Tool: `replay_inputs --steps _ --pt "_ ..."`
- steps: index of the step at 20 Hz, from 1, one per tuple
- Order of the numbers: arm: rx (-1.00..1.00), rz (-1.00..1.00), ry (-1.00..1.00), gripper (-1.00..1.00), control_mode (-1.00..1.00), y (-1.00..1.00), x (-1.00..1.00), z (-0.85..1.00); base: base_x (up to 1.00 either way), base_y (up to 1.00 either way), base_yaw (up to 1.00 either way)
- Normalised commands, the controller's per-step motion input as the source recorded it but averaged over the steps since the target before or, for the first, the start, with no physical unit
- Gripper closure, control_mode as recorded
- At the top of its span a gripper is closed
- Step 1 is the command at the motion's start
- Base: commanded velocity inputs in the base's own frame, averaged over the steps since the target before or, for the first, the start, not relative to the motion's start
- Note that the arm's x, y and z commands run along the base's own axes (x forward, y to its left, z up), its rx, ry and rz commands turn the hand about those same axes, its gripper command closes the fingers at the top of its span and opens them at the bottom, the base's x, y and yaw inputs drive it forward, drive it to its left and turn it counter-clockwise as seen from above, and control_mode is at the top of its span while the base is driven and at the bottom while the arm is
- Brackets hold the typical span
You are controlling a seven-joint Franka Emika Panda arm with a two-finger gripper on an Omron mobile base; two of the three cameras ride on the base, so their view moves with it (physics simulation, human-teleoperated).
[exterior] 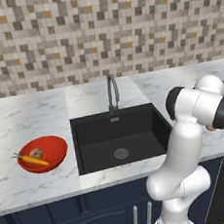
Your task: There is a mixed pile of frozen fruits and vegetables on the counter. Locate all the frozen vegetables and place the items in a bowl on the counter. Take all the frozen fruits and defrost them in a running sink.
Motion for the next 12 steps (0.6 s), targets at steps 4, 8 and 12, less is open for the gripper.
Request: replay_inputs --steps 4,8,12 --pt "0.0 0.0 0.02 -1.0 -1.0 0.0 0.09 -0.23 0.0 0.0 0.0" --pt "0.0 0.0 0.05 -1.0 -1.0 0.0 0.43 -0.18 0.0 0.0 0.0" --pt "0.0 0.0 0.07 -1.0 -1.0 0.01 0.31 -0.33 0.0 0.0 0.0"
